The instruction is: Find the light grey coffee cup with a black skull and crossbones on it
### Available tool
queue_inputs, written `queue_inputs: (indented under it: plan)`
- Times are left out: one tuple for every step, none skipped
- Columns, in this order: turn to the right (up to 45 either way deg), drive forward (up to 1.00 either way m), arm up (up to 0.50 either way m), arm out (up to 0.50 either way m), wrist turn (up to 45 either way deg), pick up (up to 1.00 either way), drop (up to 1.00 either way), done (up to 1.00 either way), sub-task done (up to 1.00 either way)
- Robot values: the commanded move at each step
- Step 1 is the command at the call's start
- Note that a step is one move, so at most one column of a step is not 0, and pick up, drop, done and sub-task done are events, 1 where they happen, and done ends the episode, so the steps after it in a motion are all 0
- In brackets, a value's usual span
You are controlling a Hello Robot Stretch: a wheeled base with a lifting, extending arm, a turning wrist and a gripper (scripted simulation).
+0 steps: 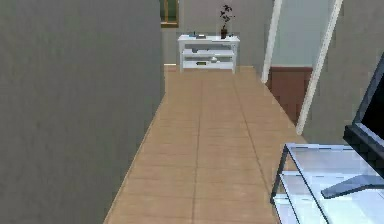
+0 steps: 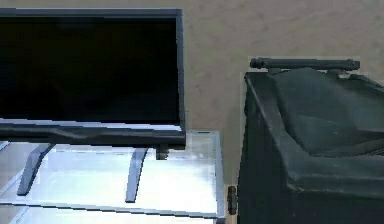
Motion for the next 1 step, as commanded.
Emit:
queue_inputs:
  plan:
    - [9.0,0.00,0.00,0.00,0.0,0.00,0.00,0.00,0.00]
